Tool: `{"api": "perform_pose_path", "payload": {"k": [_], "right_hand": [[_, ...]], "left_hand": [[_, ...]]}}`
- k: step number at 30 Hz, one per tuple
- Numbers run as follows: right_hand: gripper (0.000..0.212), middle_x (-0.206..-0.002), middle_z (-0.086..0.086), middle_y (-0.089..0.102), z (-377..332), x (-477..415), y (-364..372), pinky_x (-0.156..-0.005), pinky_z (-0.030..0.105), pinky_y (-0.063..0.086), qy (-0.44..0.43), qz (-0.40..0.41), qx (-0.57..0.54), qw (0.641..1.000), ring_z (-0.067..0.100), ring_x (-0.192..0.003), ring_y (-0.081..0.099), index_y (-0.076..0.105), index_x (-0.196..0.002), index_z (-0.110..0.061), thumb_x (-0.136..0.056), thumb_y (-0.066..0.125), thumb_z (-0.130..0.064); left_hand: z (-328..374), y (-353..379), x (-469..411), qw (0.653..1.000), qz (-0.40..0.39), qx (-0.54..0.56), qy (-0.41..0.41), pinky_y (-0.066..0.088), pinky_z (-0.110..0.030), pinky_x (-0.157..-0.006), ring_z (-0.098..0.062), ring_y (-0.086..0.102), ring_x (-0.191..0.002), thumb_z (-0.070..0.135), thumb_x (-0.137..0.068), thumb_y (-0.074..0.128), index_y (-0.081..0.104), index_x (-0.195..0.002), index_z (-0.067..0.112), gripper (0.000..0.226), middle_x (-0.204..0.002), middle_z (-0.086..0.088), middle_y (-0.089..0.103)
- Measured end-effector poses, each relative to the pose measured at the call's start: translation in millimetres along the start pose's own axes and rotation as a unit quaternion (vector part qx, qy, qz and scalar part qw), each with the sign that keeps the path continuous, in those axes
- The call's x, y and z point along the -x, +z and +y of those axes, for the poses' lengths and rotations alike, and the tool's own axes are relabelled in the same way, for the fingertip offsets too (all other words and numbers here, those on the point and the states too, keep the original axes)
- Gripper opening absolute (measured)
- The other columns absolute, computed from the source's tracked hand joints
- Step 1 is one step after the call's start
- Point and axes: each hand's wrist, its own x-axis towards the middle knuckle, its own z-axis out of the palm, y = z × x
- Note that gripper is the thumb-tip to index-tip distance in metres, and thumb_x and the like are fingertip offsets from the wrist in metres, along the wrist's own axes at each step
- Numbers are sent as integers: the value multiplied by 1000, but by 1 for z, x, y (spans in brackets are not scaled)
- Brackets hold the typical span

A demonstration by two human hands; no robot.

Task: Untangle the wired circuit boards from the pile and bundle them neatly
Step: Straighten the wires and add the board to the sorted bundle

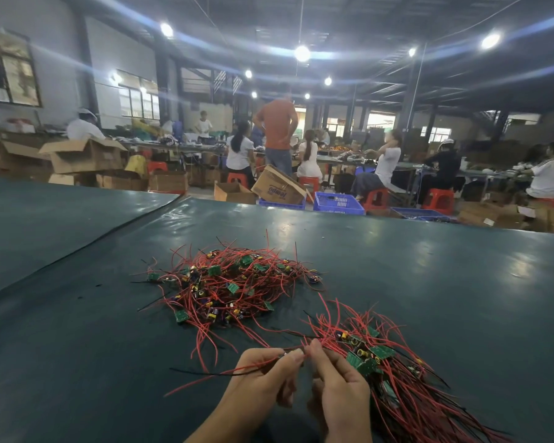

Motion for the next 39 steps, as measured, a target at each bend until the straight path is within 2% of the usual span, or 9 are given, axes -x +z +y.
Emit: {"api": "perform_pose_path", "payload": {"k": [4, 9, 13, 16, 19, 21, 26, 34, 39], "right_hand": [[18, -41, -4, 47, -17, -8, -10, -32, 14, 30, 23, 48, -71, 996, 5, -30, 33, 75, -66, -9, -81, 73, -19], [11, -47, -6, 54, -38, -16, -24, -31, 13, 33, -19, 64, -170, 983, 2, -30, 35, 69, -84, -5, -85, 68, -15], [16, -47, -9, 51, -32, -12, -20, -31, 14, 30, -56, 87, -134, 986, 1, -33, 33, 71, -83, -10, -84, 68, -26], [24, -45, -9, 44, -22, -3, -13, -33, 16, 28, -73, 17, -62, 995, 2, -35, 32, 77, -74, -20, -76, 65, -41], [20, -50, -10, 60, -11, 12, 0, -44, 13, 39, -104, -83, 17, 991, 3, -43, 53, 80, -73, -27, -81, 63, -34], [24, -65, -2, 73, -8, 14, 5, -53, 12, 48, -97, -86, 21, 991, 6, -58, 67, 80, -71, -27, -86, 63, -22], [21, -45, -7, 45, -22, -2, -12, -32, 15, 29, -47, 15, -55, 997, 4, -34, 31, 80, -73, -25, -87, 64, -22], [20, -59, -8, 61, -36, -13, -26, -33, 14, 28, -127, 49, -157, 978, 3, -35, 29, 79, -72, -16, -79, 65, -29], [45, -53, -4, 50, -22, -5, -14, -34, 14, 26, -111, -23, -102, 988, 4, -35, 29, 75, -94, -13, -71, 65, -51]], "left_hand": [[2, -7, -2, 1000, -7, -11, 10, 41, -25, -51, -18, 50, -42, 48, -74, 67, 58, -49, 11, 46, -45, -8, 52], [6, -17, -5, 999, -30, -8, 23, 40, -24, -53, -16, 49, -42, 54, -73, 64, 58, -47, 16, 46, -47, -9, 52], [0, -17, -3, 999, -48, 16, -2, 41, -25, -51, -18, 49, -41, 55, -72, 65, 59, -48, 12, 49, -47, -11, 53], [-1, -15, -3, 997, -54, 41, -24, 42, -25, -48, -19, 50, -41, 53, -71, 67, 59, -50, 14, 45, -48, -11, 54], [-1, -15, -4, 996, -66, 54, -35, 42, -24, -46, -19, 51, -42, 47, -75, 70, 60, -53, 12, 42, -49, -9, 54], [0, -14, -4, 996, -74, 45, -37, 43, -24, -46, -19, 52, -43, 45, -76, 69, 61, -55, 11, 41, -49, -8, 54], [3, -13, -3, 996, -84, 5, -17, 42, -22, -49, -16, 51, -40, 50, -74, 65, 59, -54, 9, 46, -47, -9, 52], [11, -19, -2, 996, -82, 45, 8, 36, -25, -51, -18, 43, -40, 48, -74, 65, 56, -47, 12, 46, -42, -6, 49], [8, -20, -2, 995, -78, 64, -1, 35, -26, -51, -19, 42, -40, 50, -72, 64, 52, -45, 15, 46, -41, -9, 48]]}}
